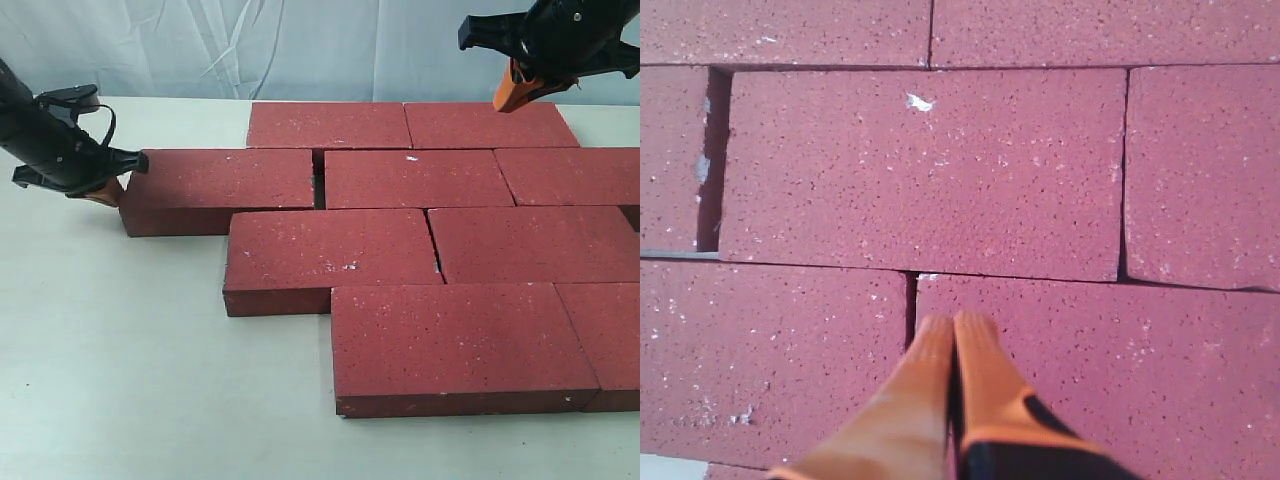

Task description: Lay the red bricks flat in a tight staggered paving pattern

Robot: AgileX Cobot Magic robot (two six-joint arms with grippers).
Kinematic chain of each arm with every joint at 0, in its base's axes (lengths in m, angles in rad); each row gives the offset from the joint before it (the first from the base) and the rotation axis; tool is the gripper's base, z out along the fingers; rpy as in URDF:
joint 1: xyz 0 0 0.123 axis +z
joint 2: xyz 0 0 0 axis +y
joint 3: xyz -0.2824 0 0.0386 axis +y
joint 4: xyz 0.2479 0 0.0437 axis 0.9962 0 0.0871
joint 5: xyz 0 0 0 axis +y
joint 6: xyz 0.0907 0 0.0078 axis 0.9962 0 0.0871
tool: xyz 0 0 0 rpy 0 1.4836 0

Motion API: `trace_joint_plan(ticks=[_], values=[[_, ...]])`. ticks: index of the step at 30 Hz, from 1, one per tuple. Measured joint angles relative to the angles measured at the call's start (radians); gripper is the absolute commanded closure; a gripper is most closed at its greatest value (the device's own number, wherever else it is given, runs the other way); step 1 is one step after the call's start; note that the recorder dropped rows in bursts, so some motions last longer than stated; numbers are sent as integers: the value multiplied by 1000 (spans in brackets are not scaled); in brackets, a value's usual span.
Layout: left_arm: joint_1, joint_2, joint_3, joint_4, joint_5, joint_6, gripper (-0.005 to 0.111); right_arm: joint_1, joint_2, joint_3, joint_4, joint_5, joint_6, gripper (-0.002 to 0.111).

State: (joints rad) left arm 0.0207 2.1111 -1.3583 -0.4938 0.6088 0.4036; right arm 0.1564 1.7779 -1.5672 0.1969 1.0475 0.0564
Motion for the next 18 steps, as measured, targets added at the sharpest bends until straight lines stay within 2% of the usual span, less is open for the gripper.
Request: trace_joint_plan(ticks=[3, 9, 18], values=[[22, 0, 0, 41, 2, -31, 107, 0, 0, 0, 0, 0, 0, 109], [55, 0, 0, 32, 6, -54, 107, 0, 0, 0, 0, 0, 0, 109], [-21, 0, 0, -55, 10, -2, 107, 0, 0, 0, 0, 0, 0, 109]])
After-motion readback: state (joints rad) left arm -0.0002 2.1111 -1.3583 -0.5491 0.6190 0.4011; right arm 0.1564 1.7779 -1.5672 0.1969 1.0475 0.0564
